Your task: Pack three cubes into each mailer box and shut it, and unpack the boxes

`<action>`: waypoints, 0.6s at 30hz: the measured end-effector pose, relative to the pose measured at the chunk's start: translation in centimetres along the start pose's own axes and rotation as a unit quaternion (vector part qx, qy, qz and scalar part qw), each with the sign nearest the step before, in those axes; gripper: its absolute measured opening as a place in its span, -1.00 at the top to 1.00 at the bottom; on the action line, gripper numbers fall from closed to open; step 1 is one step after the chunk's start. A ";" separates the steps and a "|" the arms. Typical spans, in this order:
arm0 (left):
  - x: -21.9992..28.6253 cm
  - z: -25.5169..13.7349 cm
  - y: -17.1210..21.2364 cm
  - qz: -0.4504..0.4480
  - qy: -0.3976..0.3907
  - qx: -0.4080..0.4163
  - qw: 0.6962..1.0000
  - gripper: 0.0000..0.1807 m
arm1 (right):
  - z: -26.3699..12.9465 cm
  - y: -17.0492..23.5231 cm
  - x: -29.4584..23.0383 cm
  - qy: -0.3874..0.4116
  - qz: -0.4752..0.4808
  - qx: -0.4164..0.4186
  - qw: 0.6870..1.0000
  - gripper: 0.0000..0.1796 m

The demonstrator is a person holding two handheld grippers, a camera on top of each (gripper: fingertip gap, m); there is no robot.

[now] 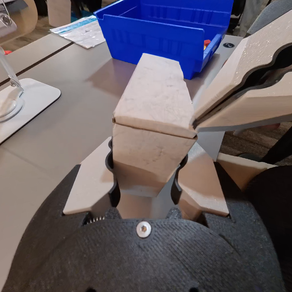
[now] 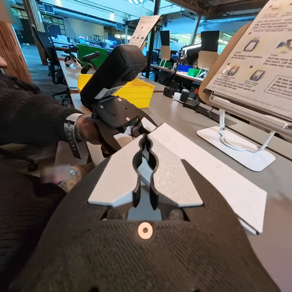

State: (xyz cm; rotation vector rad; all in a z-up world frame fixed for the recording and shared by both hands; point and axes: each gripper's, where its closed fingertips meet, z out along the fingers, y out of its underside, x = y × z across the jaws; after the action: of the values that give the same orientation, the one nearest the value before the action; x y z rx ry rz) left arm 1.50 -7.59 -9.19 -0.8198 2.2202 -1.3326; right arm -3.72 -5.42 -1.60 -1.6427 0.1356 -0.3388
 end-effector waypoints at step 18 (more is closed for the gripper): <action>-1.0 0.3 1.4 -0.036 0.009 -0.010 0.999 0.15 | -2.6 1.3 6.6 0.094 0.045 -0.004 0.995 1.00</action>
State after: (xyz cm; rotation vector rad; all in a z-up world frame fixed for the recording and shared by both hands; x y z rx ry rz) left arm 2.01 -6.61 -10.49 -0.9071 2.2413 -1.3582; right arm 1.87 -9.92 -1.81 -1.6044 0.3531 -0.4244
